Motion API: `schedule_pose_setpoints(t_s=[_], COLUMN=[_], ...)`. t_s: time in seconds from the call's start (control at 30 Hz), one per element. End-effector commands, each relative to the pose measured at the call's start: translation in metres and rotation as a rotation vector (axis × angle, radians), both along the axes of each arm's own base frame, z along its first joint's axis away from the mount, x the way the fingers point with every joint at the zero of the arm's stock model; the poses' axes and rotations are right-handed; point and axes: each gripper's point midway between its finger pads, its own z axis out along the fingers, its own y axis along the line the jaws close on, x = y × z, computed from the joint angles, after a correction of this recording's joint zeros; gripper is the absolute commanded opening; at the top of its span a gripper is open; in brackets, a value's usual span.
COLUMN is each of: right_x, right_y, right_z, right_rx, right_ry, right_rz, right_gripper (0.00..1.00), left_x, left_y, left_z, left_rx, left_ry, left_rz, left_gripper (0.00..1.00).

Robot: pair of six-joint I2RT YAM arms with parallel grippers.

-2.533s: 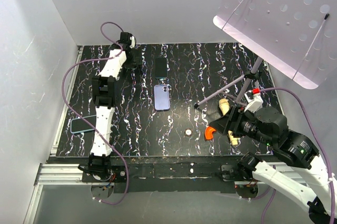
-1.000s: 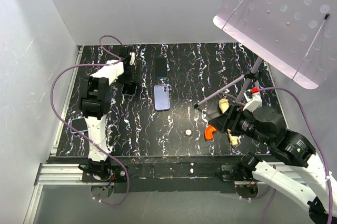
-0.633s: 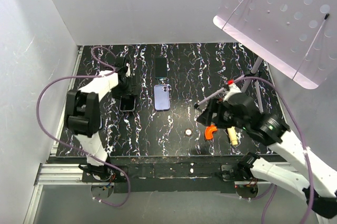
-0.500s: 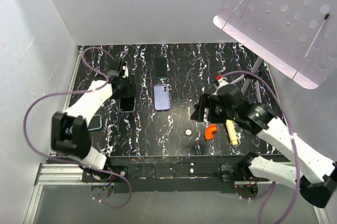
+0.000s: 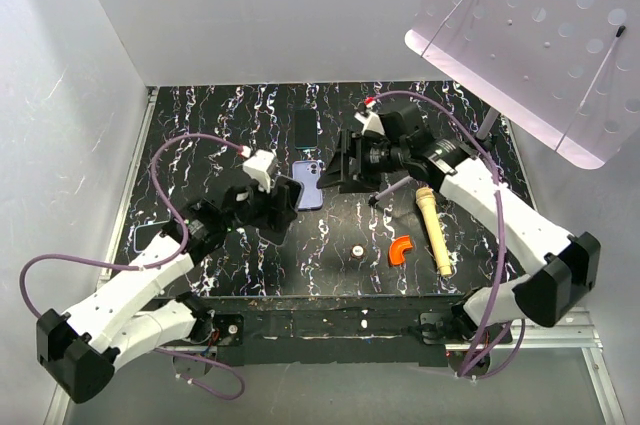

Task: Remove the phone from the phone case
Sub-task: Adjust the phone.

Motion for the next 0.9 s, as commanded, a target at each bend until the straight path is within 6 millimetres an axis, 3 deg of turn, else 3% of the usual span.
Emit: schedule_pose_setpoints(t_s=[0.0, 0.23, 0.6, 0.7, 0.73, 0.77, 0.8, 0.87], right_x=[-0.013, -0.001, -0.003, -0.006, -0.007, -0.008, -0.01, -0.014], right_y=[0.028, 0.031, 0.046, 0.046, 0.045, 0.045, 0.044, 0.041], right_z=[0.024, -0.01, -0.049, -0.051, -0.051, -0.051, -0.05, -0.047], right_rx=[0.085, -0.014, 0.017, 0.042, 0.052, 0.06, 0.07, 0.09], right_ry=[-0.005, 0.026, 0.115, 0.107, 0.104, 0.102, 0.095, 0.073], right_rz=[0.16, 0.11, 0.116, 0.111, 0.111, 0.112, 0.114, 0.121], right_gripper=[0.77, 0.73, 0.5, 0.38, 0.28, 0.11, 0.02, 0.01], left_x=[-0.004, -0.014, -0.029, -0.031, -0.033, -0.033, -0.033, -0.033], left_y=[-0.025, -0.039, -0.069, -0.076, -0.079, -0.081, -0.083, -0.085], left_z=[0.03, 0.036, 0.041, 0.041, 0.041, 0.039, 0.039, 0.038], left_rx=[-0.016, 0.016, -0.006, -0.007, -0.011, -0.011, -0.017, -0.034], left_ry=[-0.179, -0.246, -0.25, -0.243, -0.241, -0.235, -0.224, -0.194], left_rz=[-0.09, -0.173, -0.269, -0.284, -0.292, -0.294, -0.292, -0.27], left_gripper=[0.0, 0.0, 0.0, 0.0, 0.0, 0.0, 0.0, 0.0])
